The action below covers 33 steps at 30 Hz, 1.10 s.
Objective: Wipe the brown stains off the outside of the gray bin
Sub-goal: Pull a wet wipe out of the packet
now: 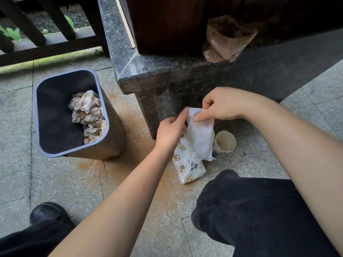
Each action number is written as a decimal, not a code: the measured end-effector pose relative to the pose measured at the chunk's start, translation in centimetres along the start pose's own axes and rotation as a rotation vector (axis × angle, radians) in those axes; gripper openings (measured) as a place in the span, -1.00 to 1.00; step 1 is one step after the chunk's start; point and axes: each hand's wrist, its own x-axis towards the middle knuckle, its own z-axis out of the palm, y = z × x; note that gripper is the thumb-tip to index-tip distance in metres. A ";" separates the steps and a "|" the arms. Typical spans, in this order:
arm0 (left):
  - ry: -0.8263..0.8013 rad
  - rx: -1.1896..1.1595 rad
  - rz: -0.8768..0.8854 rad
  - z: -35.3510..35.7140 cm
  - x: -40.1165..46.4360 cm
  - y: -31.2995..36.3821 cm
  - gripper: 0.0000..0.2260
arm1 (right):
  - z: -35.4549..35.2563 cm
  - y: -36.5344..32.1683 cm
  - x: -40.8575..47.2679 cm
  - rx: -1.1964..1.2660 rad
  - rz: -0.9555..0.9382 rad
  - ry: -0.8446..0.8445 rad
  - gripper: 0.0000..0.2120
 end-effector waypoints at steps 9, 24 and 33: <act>0.018 -0.037 0.070 -1.2 0.1 -0.9 -0.92 | -0.5 0.4 0.4 -0.022 -0.047 0.047 -0.59; -0.145 0.198 0.291 0.4 -2.7 -0.7 -0.68 | -0.2 0.4 0.6 -0.052 -0.085 -0.033 -0.62; -0.043 0.421 0.456 0.5 -7.1 0.4 -0.76 | -0.9 1.0 0.4 0.008 0.068 -0.034 -0.68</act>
